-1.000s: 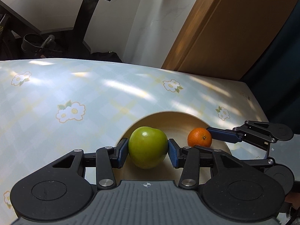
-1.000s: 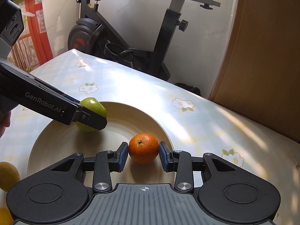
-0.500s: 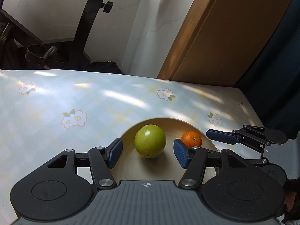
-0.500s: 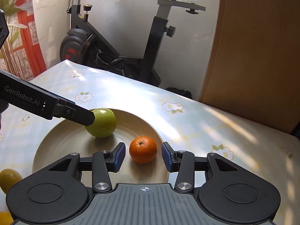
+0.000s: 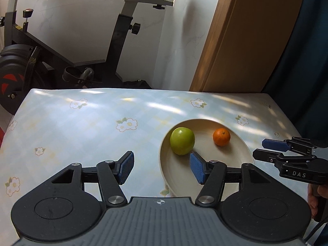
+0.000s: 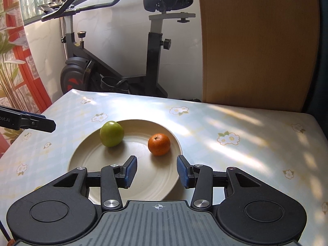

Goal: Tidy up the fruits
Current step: 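Lift both open tools away from the plate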

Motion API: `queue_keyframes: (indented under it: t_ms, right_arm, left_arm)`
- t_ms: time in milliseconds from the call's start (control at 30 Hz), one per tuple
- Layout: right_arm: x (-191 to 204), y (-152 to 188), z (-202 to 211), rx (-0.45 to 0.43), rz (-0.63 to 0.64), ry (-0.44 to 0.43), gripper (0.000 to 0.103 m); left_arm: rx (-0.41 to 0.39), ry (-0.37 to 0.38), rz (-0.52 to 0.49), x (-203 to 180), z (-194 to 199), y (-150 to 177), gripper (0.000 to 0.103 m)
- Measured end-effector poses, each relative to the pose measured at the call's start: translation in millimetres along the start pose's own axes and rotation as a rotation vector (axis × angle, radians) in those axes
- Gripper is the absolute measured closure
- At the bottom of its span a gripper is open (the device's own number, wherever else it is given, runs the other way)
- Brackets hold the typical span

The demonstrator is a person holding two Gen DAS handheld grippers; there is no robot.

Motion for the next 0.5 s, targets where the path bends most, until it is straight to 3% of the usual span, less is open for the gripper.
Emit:
queue_keyframes:
  t_ms: [267, 500]
  right_arm:
    - [16, 22, 27, -0.004, -0.012, 0.0, 0.063]
    - [37, 38, 46, -0.003, 0.027, -0.019, 0.063]
  left_arm:
    - [-0.011, -0.062, 0.002, 12, 35, 28, 0.04]
    - [-0.03, -0.06, 0.038, 2, 49, 43, 0.04]
Point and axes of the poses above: each gripper's, at about its wrist camera, not at the fingertips, and z roughly against the way its jaws point, x to its left, y to its underside, the point moved 8 cm from there along -z, roughly the way its jaws point, and after that the axes turned 2 degrees about y, right-handed, at the moved point
